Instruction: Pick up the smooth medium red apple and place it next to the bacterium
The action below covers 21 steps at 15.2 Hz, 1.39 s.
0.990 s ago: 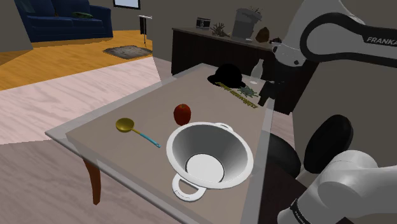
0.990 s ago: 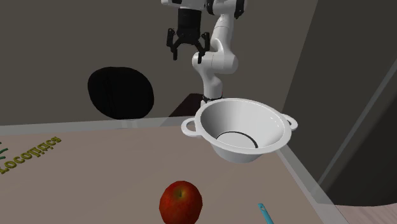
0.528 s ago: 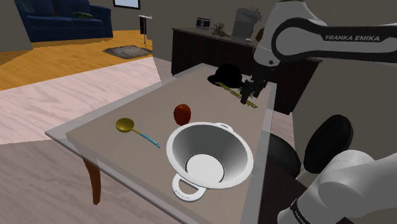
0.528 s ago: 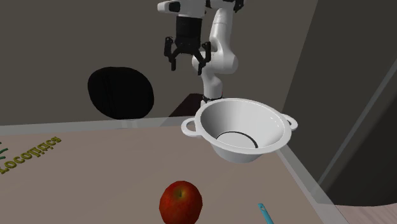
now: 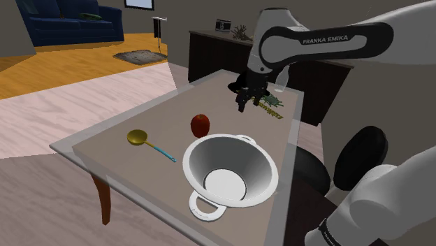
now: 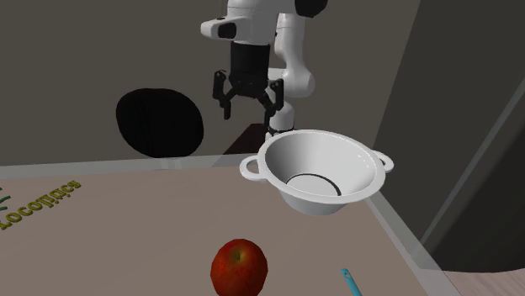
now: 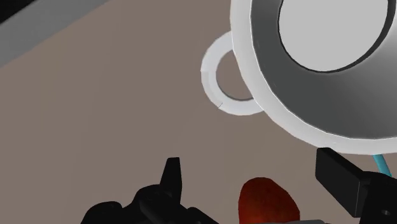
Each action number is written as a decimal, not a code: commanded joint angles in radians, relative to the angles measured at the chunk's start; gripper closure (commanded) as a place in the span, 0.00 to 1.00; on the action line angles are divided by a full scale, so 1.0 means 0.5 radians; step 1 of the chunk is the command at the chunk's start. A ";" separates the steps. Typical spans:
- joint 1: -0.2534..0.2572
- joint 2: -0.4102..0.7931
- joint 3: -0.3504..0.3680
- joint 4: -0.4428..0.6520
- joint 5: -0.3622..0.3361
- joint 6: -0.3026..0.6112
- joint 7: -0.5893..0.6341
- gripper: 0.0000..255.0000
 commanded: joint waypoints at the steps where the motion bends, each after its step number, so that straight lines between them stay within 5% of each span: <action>1: 0.001 0.183 0.026 0.139 -0.016 0.027 0.044 0.00; 10: 0.055 0.942 0.103 0.848 -0.136 -0.004 0.238 0.00; 17: 0.156 1.603 0.103 1.646 -0.234 -0.204 0.334 0.00; 21: 0.160 1.657 0.098 1.640 -0.242 -0.148 0.341 0.00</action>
